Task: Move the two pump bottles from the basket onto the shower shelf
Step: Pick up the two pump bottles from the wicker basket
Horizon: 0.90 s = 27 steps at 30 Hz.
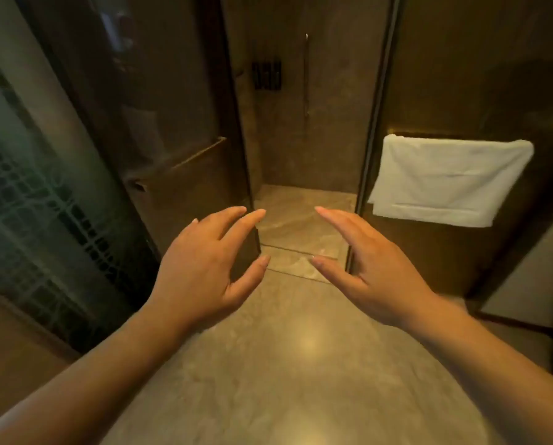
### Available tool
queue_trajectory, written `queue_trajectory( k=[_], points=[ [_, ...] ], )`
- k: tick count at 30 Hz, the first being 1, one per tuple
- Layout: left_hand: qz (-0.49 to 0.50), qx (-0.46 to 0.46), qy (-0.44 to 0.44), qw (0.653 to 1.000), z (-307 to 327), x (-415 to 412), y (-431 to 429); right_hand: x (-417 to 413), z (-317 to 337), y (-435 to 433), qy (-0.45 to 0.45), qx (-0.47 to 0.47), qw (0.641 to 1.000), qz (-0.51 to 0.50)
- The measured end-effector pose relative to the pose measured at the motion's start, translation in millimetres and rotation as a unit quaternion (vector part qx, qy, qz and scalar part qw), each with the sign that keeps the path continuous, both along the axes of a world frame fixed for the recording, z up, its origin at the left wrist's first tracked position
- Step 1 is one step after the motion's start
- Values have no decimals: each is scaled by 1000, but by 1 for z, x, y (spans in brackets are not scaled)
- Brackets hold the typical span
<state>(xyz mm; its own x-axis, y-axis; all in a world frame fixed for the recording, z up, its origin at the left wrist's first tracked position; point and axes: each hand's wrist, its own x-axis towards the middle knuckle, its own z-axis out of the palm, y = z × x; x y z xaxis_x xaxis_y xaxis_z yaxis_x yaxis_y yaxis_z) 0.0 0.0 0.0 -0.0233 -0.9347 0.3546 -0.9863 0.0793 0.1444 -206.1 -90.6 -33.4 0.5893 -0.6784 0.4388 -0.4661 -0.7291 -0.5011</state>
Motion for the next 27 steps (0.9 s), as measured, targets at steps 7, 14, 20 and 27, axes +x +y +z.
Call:
queue_trajectory(
  k=[7, 14, 20, 27],
  points=[
    [-141, 54, 8, 988, -42, -61, -45, -78, -43, 25, 39, 67, 985, -153],
    [-305, 85, 23, 948, -70, -151, -75, -169, -57, 75, 35, 136, 935, -324],
    [-441, 86, 33, 893, -73, -249, -78, -244, -58, 134, 20, 156, 889, -430],
    [-539, 87, 42, 837, -68, -368, -59, -328, -56, 189, -12, 151, 835, -529]
  ],
)
